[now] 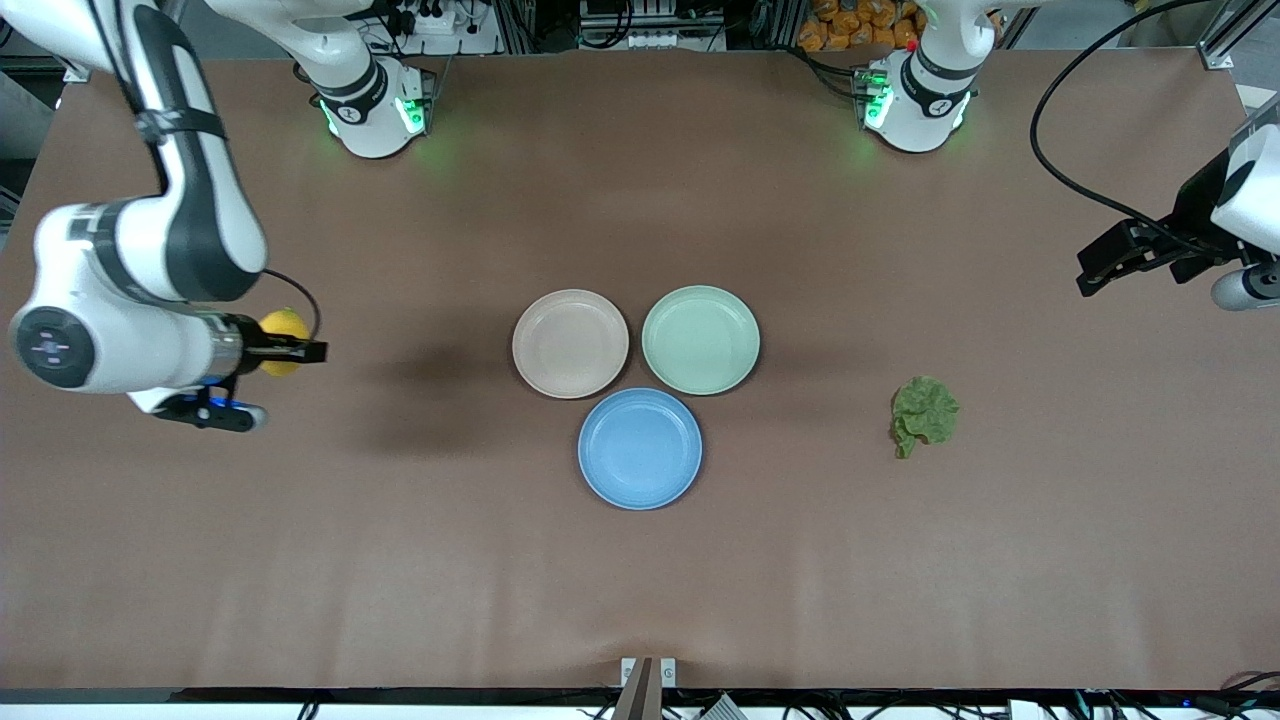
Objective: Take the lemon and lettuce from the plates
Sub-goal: 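Lift the lemon off the cream plate with the right gripper, then lower the lemon onto the table with the right gripper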
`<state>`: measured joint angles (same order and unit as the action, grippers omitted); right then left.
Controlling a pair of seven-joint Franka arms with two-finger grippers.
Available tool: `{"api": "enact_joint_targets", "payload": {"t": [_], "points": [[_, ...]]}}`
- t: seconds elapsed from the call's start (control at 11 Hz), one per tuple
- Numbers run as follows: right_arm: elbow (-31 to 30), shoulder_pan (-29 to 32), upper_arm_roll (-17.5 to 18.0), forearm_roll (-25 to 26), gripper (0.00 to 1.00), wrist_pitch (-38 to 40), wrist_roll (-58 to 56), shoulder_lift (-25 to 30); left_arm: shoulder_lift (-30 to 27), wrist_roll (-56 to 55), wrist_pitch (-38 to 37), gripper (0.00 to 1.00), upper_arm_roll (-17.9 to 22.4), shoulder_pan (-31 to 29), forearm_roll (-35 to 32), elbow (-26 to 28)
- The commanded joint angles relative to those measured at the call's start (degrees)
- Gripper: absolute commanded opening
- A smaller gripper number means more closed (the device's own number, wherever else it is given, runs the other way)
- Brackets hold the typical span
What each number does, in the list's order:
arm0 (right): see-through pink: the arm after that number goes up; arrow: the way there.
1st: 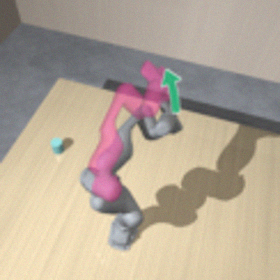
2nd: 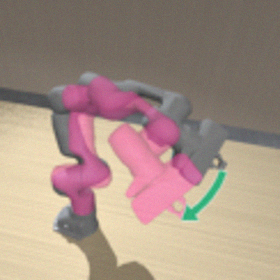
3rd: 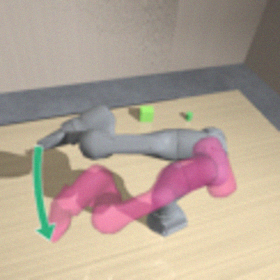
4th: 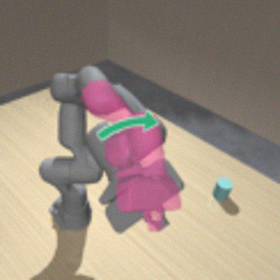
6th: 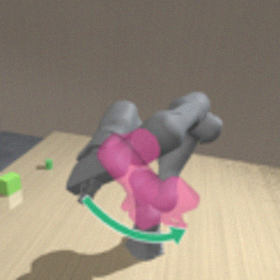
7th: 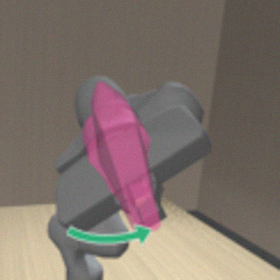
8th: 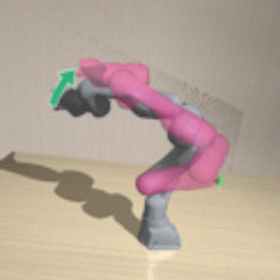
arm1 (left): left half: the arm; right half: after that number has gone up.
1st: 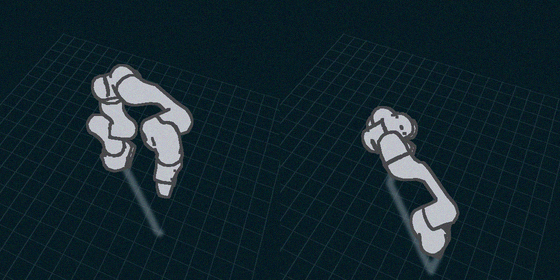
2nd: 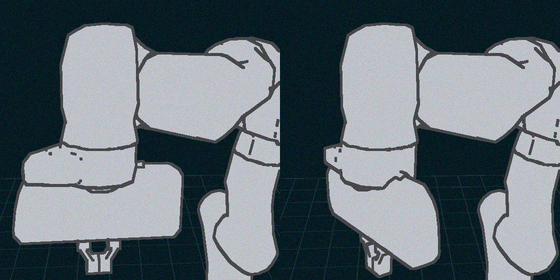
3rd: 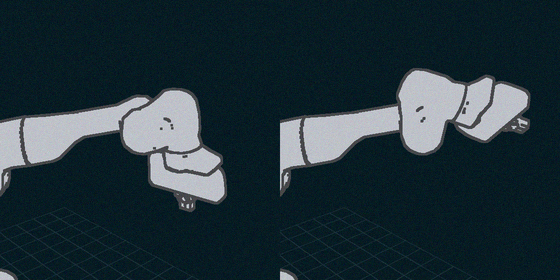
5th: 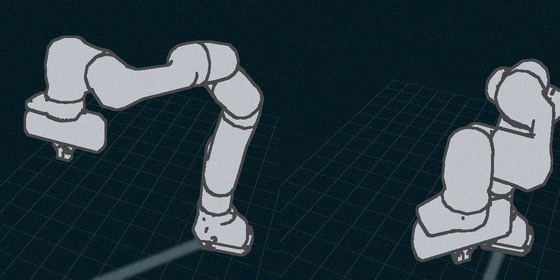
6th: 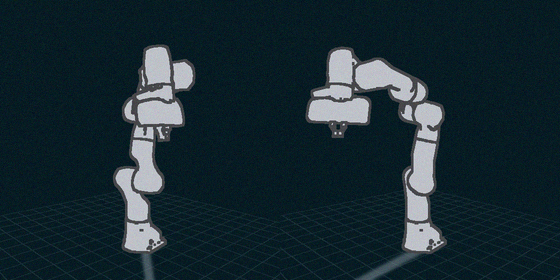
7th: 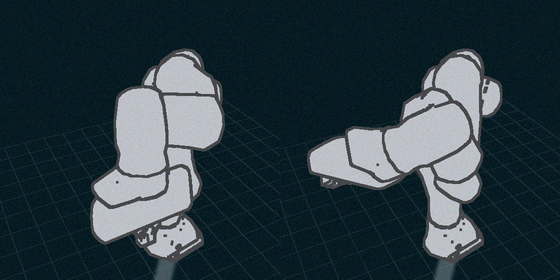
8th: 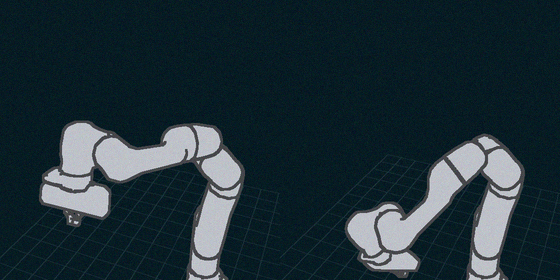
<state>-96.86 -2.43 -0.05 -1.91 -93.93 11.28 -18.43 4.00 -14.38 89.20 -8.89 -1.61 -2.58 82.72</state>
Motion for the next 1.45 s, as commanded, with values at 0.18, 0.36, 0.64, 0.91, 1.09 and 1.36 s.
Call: {"api": "enact_joint_targets", "payload": {"t": [0.18,0.36,0.64,0.91,1.09,1.36], "points": [[-3.3,6.7,0.7,-0.4,0.43,1.3,-8.6,4.0,-2.1,5.0,-0.1,1.0,0.3,-0.1,1.3,1.2],[-7.7,6.6,0.7,-0.4,0.4,-2.9,-8.1,5.7,-2.0,5.8,-0.1,1.0,0.5,-0.1,1.3,1.1],[-16.2,6.4,0.7,-0.4,0.4,-10.7,-8.0,9.1,-2.0,5.8,-0.1,1.0,0.4,-0.1,1.3,1.1],[-22.5,6.0,0.8,-0.4,0.4,-17.3,-7.8,11.0,-1.9,5.8,-0.1,1.0,0.3,-0.1,1.3,1.1],[-27.8,6.0,0.8,-0.4,0.4,-23.3,-7.8,12.5,-1.9,5.8,-0.1,1.0,0.3,-0.1,1.3,1.1],[-34.4,5.9,0.9,-0.4,0.4,-33.3,-7.8,12.5,-1.9,5.8,-0.1,1.0,0.3,-0.1,1.3,1.1]]}}
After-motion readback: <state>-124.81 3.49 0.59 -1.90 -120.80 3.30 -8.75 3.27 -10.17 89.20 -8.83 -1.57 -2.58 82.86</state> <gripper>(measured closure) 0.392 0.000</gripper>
